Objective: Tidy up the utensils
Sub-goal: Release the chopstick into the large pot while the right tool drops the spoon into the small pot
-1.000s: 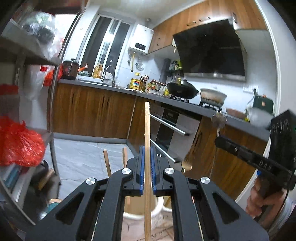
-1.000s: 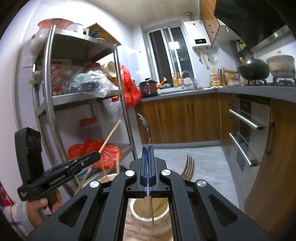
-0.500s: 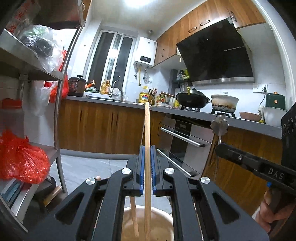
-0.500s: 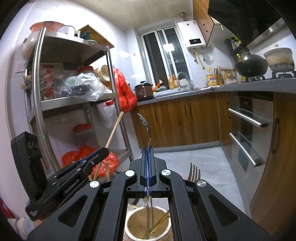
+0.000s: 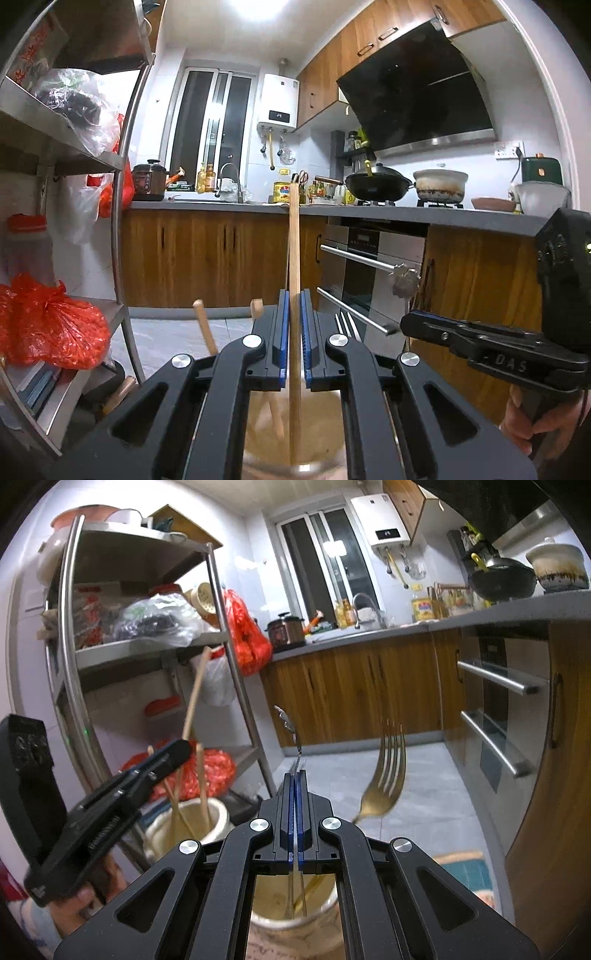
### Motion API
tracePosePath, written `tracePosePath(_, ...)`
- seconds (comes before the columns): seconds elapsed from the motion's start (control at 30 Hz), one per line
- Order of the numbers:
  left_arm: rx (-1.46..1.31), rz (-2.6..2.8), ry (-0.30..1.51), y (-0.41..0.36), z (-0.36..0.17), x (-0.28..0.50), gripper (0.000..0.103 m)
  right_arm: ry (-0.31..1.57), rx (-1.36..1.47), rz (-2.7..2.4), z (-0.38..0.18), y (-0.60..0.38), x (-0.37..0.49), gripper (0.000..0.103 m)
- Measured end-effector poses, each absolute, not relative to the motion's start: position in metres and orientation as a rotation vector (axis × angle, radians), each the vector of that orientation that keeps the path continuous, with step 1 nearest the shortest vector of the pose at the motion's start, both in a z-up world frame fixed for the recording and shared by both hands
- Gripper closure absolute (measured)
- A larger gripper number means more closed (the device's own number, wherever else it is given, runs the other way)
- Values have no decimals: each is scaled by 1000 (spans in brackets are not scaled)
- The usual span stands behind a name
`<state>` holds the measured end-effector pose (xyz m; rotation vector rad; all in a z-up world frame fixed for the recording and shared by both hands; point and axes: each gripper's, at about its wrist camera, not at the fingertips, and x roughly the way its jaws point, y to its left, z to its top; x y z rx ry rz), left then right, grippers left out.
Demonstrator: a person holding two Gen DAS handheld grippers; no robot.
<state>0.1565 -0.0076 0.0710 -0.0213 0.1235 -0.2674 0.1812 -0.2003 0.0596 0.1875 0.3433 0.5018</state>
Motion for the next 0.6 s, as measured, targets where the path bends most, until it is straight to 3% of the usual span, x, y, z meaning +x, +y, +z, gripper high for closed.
tracePosePath(0.6,52,-255,306,-10,47,127,97,398,193,462,40,-207,170,101)
